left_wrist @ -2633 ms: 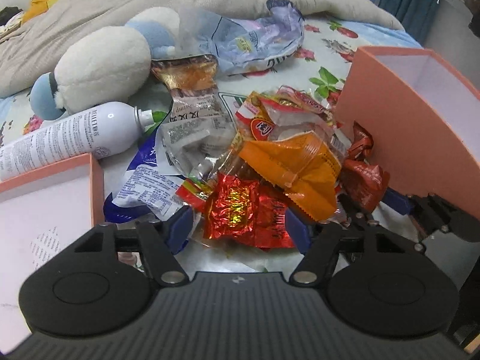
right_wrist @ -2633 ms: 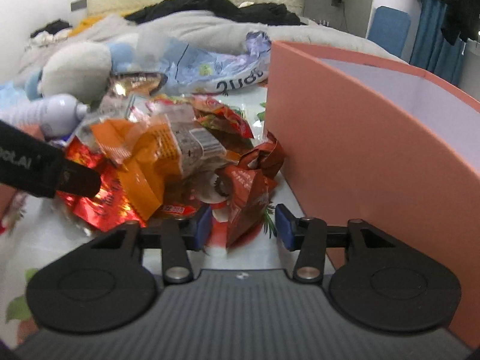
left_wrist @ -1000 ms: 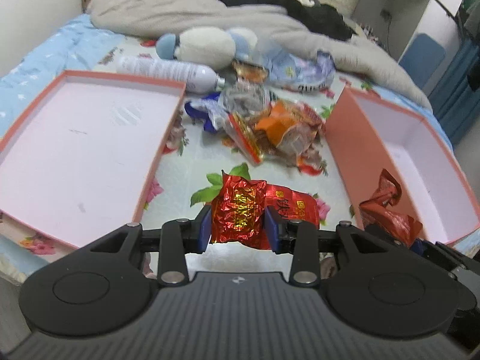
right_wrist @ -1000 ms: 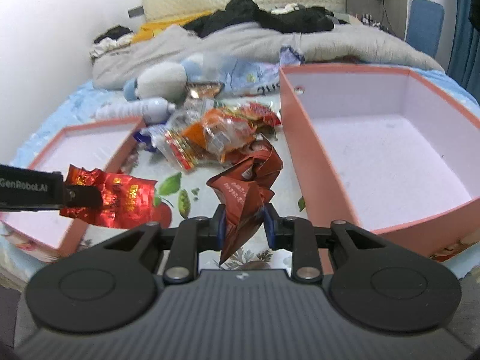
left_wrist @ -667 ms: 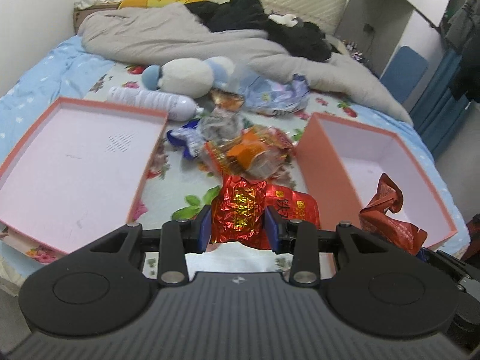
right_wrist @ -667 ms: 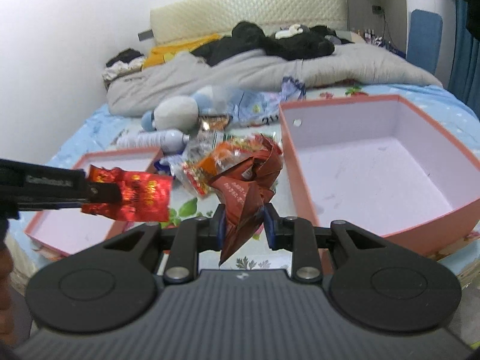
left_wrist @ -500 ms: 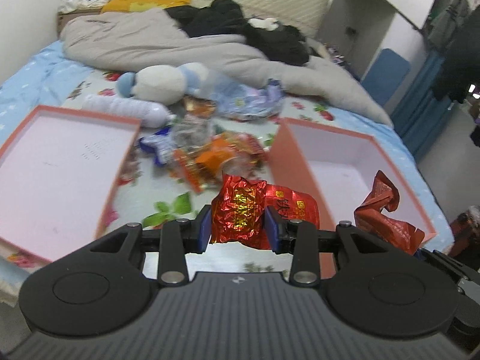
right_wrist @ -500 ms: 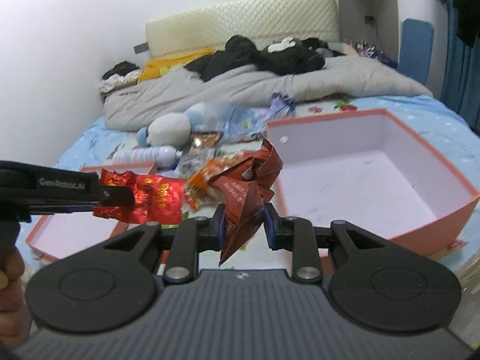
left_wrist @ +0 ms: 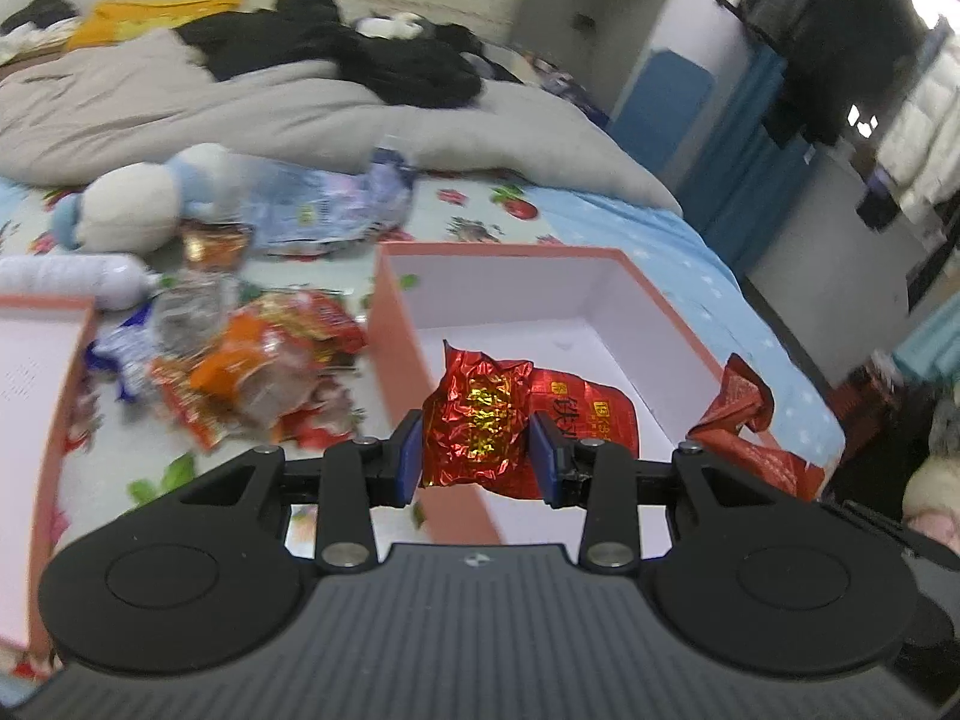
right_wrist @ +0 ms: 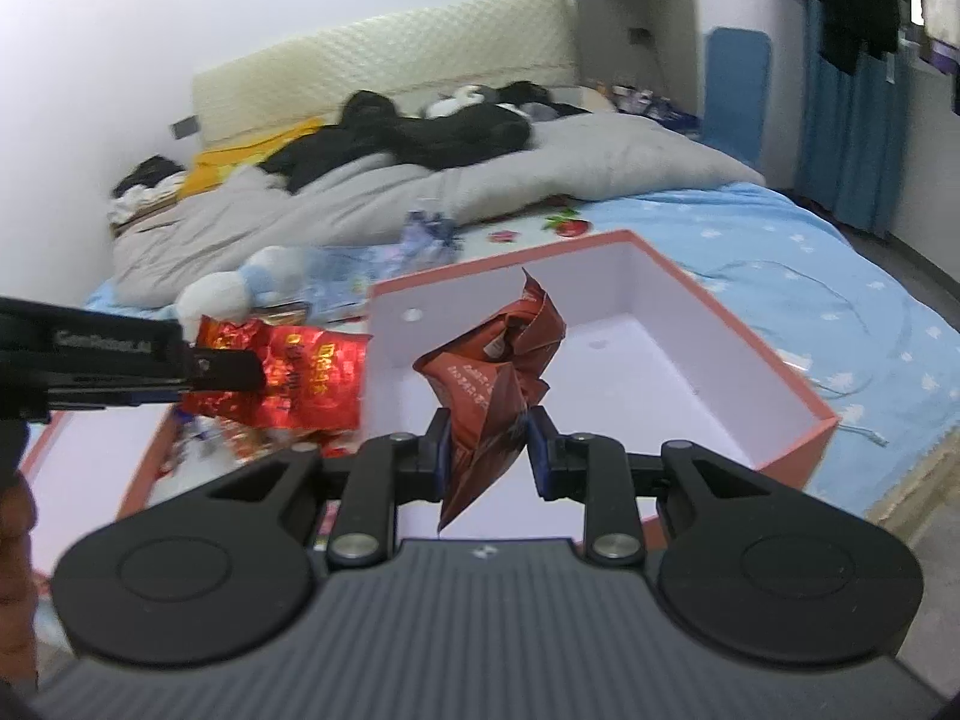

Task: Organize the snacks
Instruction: 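Lift both held candies and carry them over the larger box, then open both tools to drop the candies into the larger box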

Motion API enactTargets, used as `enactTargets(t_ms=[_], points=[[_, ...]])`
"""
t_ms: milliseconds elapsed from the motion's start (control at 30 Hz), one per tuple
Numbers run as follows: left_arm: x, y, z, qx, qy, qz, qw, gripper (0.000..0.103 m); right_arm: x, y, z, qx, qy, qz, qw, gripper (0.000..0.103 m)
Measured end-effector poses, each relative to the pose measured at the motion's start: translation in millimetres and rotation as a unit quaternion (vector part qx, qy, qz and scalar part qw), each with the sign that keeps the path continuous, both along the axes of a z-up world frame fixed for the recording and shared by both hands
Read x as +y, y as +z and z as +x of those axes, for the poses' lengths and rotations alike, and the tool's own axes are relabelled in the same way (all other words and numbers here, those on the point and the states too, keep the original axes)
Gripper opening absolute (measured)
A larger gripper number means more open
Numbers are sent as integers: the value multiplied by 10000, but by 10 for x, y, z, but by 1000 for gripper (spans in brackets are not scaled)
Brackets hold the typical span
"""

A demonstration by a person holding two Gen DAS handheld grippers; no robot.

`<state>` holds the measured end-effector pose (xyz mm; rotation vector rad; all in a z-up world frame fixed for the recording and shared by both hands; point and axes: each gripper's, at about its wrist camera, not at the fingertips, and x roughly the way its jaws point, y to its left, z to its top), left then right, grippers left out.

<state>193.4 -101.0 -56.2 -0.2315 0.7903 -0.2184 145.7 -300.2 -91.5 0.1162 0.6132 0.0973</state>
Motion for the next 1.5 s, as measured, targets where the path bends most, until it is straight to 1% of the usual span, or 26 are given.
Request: enactTargets(t_ms=[100, 233, 333, 467, 567, 700, 833, 867, 900, 933, 1000, 1033, 1067, 1267, 1400, 1500], points=[[-182, -102, 244, 119, -171, 59, 9998, 42, -129, -108, 201, 130, -131, -19, 9998, 29], [-373, -274, 585, 261, -302, 183, 9990, 42, -277, -270, 428, 348, -160, -35, 9993, 29], [-443, -394, 868, 368, -341, 231, 9985, 42, -365, -385, 604, 545, -189, 105, 9983, 29], [-525, -545, 1168, 526, -441, 251, 9973, 42, -411, -528, 818, 724, -117, 106, 9973, 29], [-591, -631, 1322, 621, -546, 297, 9961, 42, -429, -617, 982, 816, -79, 156, 9965, 29], [-641, -687, 1475, 610, -617, 393, 9955, 42, -445, -689, 1145, 877, -13, 179, 9960, 30], [-654, -755, 1569, 726, -646, 286, 9949, 43, -462, -734, 1209, 975, 57, 240, 9949, 30], [-651, -764, 1573, 746, -610, 294, 9949, 44, -463, -740, 1211, 1005, 48, 252, 9946, 31], [-650, -765, 1569, 754, -584, 317, 9949, 51, -459, -745, 1209, 1036, 27, 239, 9943, 31], [-643, -758, 1558, 743, -563, 357, 9950, 61, -456, -742, 1195, 1040, 4, 244, 9943, 33], [-615, -717, 1513, 667, -512, 407, 9956, 69, -456, -717, 1157, 1057, -55, 295, 9939, 44], [-600, -684, 1482, 631, -511, 405, 9959, 69, -456, -704, 1132, 1043, -92, 321, 9940, 53], [-580, -645, 1446, 591, -510, 404, 9961, 69, -453, -682, 1100, 1009, -112, 354, 9942, 55], [-439, -340, 1085, 350, -464, 343, 9977, 69, -381, -445, 806, 669, -182, 425, 9967, 55], [-319, -157, 751, 177, -489, 289, 9982, 69, -309, -264, 530, 454, -142, 509, 9976, 55], [-237, -44, 482, 54, -401, 328, 9986, 69, -232, -142, 313, 309, -33, 548, 9980, 55]])
